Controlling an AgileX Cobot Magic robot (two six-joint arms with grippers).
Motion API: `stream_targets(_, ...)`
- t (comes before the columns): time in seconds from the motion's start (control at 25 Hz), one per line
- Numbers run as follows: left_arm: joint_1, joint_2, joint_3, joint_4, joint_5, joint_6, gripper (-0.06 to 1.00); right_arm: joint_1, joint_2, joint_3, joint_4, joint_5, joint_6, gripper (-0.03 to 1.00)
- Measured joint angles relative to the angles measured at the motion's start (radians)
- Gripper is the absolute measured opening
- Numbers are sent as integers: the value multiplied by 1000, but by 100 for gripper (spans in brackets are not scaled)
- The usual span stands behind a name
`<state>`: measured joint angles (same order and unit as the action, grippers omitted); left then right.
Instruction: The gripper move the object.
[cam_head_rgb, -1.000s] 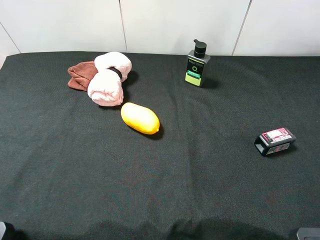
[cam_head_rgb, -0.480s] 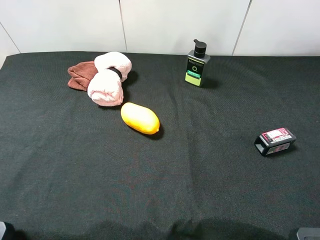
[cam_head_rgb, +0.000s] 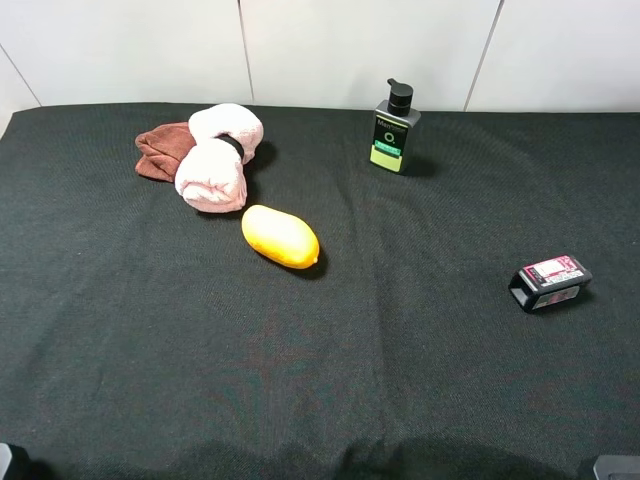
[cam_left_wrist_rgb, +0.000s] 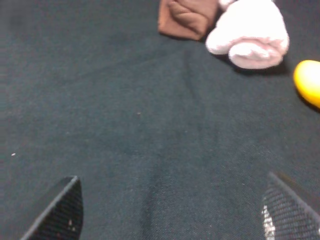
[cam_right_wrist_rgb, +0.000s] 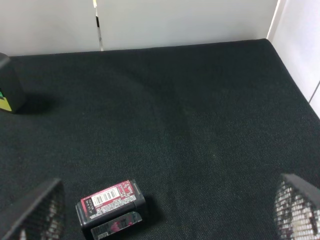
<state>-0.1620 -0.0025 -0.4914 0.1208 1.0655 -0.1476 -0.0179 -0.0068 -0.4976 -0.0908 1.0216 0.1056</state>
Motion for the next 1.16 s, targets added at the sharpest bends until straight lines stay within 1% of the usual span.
stream_targets(0.32,89,0,0,1,0,0,76,0,0,0,0,0,0,63)
stream_targets(0.6,137,0,0,1,0,0,76,0,0,0,0,0,0,63)
stream_targets(1.16,141,0,0,1,0,0,76,0,0,0,0,0,0,63)
